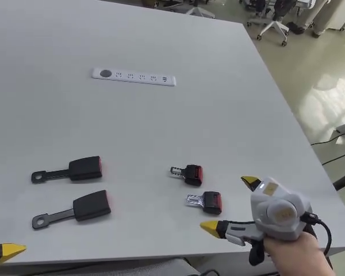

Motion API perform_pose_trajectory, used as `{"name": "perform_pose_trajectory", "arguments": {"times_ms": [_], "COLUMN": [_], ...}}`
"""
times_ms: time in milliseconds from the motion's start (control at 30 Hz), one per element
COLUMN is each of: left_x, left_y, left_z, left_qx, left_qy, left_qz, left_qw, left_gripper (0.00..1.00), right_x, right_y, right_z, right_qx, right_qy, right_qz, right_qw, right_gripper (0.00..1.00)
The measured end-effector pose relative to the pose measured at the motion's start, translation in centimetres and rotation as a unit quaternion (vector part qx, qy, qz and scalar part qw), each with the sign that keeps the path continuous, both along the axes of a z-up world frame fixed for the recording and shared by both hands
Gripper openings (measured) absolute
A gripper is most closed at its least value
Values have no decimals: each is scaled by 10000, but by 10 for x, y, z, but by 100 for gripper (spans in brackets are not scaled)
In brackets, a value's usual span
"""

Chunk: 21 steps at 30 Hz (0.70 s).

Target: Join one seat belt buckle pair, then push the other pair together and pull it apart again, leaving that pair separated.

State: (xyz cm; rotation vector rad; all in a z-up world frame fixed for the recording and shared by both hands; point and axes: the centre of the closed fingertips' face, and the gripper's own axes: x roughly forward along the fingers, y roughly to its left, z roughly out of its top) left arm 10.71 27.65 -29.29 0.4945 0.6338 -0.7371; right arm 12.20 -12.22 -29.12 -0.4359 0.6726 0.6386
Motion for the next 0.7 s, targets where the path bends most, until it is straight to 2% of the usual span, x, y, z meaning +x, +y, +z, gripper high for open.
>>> {"name": "perform_pose_trajectory", "arguments": {"times_ms": [233,367,433,500,633,700], "left_x": [1,-3,-5,-4,7,8], "left_y": [2,-3,-12,-18,-37,-46], "left_z": [0,0,1,2,8,1], "left_qx": [64,221,183,245,203,289], "left_qy": [24,101,208,260,268,426], "left_qz": [23,-184,-303,-393,-458,-539], "left_qw": [10000,9995,9992,9986,9984,9972], "left_gripper": [94,94,94,93,87,86], "right_x": [1,4,7,10,16,18], "right_y": [-1,-1,-3,-5,-7,-6], "right_z": [-2,-1,-1,-4,-10,-12], "right_qx": [-49,-9,-38,-45,-86,-81], "right_qy": [62,68,32,73,150,199], "right_qz": [99,125,164,188,299,418], "right_qw": [9999,9999,9999,9998,9994,9989], "right_gripper": [86,83,81,80,78,74]}}
